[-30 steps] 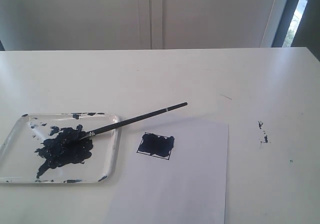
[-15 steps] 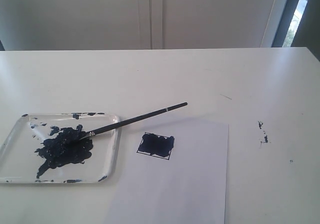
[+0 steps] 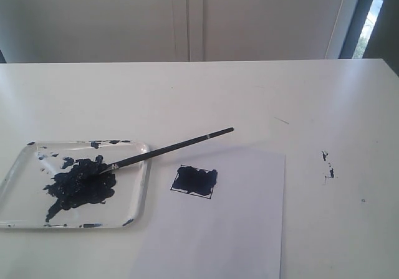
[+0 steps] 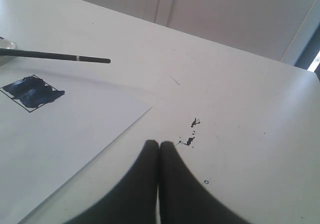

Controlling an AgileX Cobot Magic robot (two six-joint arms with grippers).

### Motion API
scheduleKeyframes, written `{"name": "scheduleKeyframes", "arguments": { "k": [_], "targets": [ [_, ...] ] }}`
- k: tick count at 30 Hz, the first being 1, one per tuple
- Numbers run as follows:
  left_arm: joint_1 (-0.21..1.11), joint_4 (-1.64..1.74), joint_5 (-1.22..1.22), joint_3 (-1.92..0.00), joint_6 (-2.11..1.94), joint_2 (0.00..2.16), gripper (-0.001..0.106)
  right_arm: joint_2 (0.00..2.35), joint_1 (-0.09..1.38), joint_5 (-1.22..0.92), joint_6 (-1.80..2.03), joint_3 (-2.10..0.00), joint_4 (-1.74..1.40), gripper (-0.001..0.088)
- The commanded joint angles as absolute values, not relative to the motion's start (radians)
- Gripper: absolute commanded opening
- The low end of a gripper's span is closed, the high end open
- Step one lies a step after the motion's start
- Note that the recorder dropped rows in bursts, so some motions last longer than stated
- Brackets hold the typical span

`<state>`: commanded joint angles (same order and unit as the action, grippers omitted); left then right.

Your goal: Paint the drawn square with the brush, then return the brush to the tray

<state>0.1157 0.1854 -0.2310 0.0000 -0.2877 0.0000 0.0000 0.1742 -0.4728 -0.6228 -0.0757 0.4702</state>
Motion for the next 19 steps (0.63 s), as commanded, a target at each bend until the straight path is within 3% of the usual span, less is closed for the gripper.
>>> {"name": "scheduleKeyframes", "arguments": {
  "k": [19],
  "targets": [
    [0.113, 0.188, -0.232, 0.000, -0.288, 0.000, 0.000, 0.000, 0.174, -0.470, -0.623, -0.076, 0.470, 0.0000]
  ]
}}
